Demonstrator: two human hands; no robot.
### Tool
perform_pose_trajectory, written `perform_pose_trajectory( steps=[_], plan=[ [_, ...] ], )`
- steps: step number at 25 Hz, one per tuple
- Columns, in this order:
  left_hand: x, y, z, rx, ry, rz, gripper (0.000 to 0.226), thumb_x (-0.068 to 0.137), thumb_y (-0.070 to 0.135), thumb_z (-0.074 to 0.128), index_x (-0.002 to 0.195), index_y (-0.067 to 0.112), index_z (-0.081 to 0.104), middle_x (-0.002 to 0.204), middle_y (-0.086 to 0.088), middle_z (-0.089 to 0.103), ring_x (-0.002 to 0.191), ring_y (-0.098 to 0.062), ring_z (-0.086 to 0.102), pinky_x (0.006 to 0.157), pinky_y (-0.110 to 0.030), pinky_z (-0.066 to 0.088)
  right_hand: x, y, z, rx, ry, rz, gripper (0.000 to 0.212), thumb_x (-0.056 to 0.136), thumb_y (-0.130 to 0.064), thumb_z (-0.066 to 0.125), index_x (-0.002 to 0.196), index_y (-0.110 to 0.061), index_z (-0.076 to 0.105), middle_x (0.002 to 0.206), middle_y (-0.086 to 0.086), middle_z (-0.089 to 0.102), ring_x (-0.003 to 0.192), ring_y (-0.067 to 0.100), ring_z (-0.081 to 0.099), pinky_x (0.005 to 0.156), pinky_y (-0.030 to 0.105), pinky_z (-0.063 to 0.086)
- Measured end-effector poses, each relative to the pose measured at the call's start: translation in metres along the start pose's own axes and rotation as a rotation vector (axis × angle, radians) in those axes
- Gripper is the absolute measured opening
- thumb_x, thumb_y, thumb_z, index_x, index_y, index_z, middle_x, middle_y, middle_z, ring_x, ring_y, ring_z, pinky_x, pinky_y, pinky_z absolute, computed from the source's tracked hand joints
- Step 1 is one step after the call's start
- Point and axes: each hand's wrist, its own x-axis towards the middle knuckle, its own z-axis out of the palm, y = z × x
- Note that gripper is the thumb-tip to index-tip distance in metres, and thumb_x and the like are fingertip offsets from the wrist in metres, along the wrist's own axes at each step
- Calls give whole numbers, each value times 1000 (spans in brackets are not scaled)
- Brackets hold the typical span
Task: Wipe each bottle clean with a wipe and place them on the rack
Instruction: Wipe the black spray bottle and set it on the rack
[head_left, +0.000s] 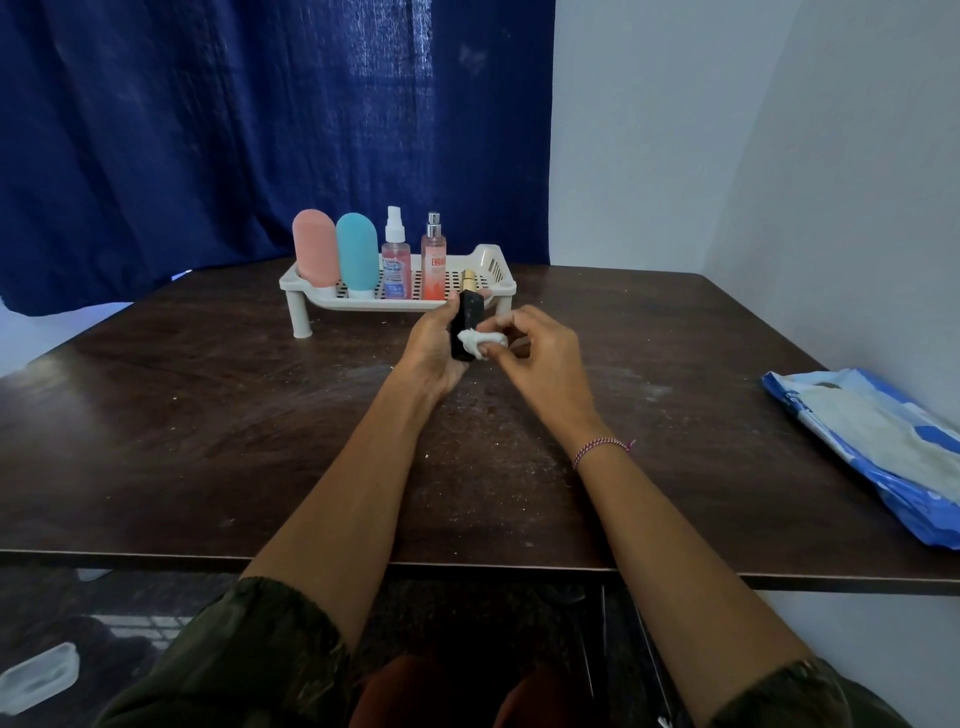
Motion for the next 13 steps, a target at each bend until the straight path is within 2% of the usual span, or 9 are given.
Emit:
perform_pose_trajectory(
  steps=[2, 6, 10, 13],
  plan=[
    [1, 1, -1, -1, 12, 0, 29, 101, 25, 37, 99, 10, 62, 105, -13, 63, 91, -26, 63, 63, -36, 56, 0, 0, 0, 2, -20, 11, 20, 76, -9, 74, 95, -11, 70, 96, 0, 65, 82, -1, 55, 75, 6, 46],
    [-1, -3, 1, 24, -51, -38, 30, 102, 22, 35, 118, 4, 52, 108, -12, 62, 91, -22, 61, 62, -29, 56, 2, 2, -3, -41, 65, 52, 18, 77, -7, 72, 95, -9, 71, 97, 2, 65, 87, 6, 59, 77, 6, 46],
    [-4, -3, 4, 14, -86, -19, 28, 102, 20, 33, 110, 4, 56, 97, -11, 63, 79, -16, 63, 63, -25, 54, 0, 0, -2, 5, 58, -12, 20, 80, 0, 67, 99, -5, 70, 109, 6, 58, 109, 14, 56, 92, 24, 51],
    [-3, 0, 0, -17, -72, 4, 29, 102, 21, 35, 113, 3, 55, 97, -12, 64, 82, -18, 64, 68, -27, 55, -1, -3, 1, 60, 19, -31, 18, 82, -5, 67, 99, -4, 70, 113, 7, 50, 111, 10, 51, 94, 26, 50]
  ],
)
